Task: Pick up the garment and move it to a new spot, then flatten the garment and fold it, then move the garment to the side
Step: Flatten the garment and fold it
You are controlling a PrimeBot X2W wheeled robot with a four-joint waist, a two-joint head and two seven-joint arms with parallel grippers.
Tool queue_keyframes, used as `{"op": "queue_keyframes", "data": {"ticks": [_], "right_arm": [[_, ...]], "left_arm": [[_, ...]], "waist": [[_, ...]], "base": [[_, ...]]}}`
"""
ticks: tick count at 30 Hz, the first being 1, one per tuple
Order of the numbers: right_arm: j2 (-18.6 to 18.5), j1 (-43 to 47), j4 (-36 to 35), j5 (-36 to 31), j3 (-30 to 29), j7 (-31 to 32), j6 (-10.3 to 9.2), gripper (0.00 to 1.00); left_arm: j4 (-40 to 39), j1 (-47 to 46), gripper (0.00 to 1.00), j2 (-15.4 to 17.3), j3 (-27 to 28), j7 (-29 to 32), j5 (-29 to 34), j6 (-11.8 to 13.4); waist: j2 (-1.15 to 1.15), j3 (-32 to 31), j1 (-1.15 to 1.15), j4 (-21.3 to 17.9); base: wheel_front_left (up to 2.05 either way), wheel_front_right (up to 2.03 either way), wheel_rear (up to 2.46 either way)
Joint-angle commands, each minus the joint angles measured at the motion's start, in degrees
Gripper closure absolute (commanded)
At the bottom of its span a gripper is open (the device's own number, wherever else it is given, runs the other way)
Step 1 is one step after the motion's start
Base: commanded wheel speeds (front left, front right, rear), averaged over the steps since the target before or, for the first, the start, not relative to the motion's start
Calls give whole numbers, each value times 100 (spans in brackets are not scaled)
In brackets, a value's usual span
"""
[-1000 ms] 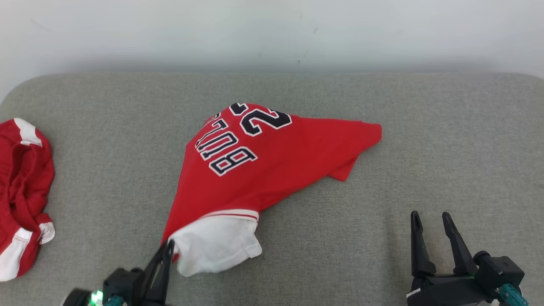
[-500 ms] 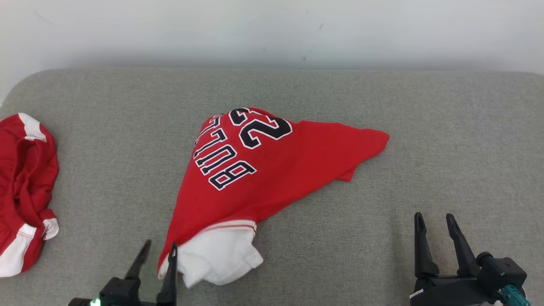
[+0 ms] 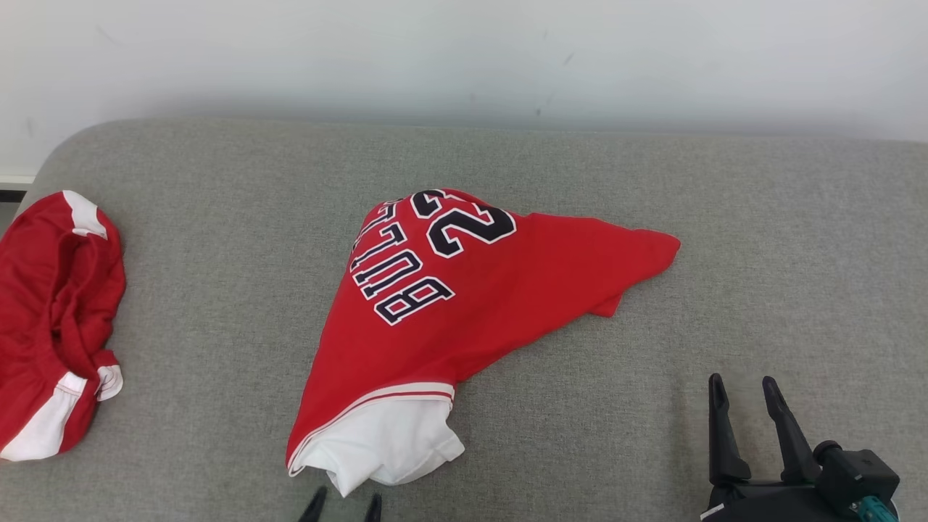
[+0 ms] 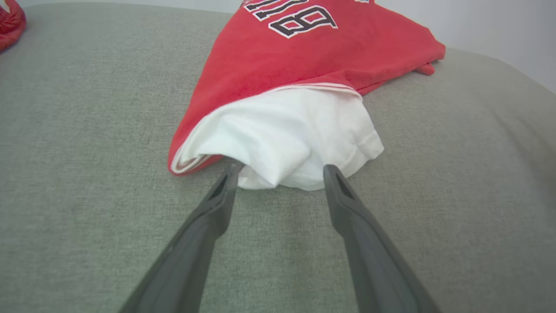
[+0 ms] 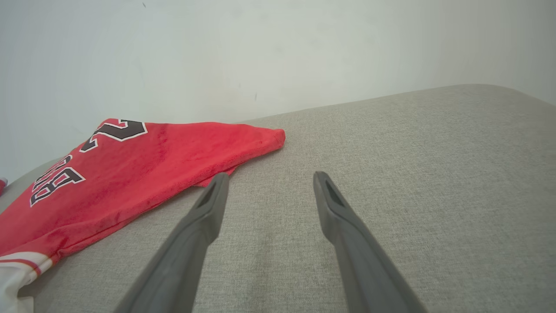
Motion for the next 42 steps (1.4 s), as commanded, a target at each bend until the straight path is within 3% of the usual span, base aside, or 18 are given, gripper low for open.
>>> {"op": "queue_keyframes", "data": {"ticks": [1,15,16,17,22,26,35,42], "right_arm": [[-5,35,15,9,9,-6,20,0],[-4,90,62,-89,123,-6,20,0],[-4,100,67,-88,130,-6,20,0],[-4,111,73,-80,131,-6,20,0],[-5,137,79,-4,100,-6,20,0],[-6,228,90,62,91,-6,20,0],[-6,113,86,162,76,-6,20,0],[-6,21,93,104,71,-6,20,0]], "left_arm": [[62,41,0,2,-39,45,15,-23],[1373,-822,0,-83,77,-194,17,-111],[1467,-880,65,-83,63,-197,17,-156],[1540,-928,100,-99,69,-211,-16,-196],[1563,-944,100,-101,79,-225,-193,-398],[1026,-702,100,33,22,-55,-212,-413],[-1075,303,100,482,178,1329,-626,-86],[-1520,908,100,510,260,2252,-1389,-89]], "waist": [[0,-9,0,9],[0,-128,0,-114],[0,-133,0,-127],[0,-142,0,-138],[0,-187,0,-127],[0,-214,0,-57],[0,-83,0,251],[0,21,0,359]], "base": [[0,0,0],[0,0,0],[0,0,0],[0,0,0],[0,0,0],[0,0,0],[0,0,0],[0,0,0]]}}
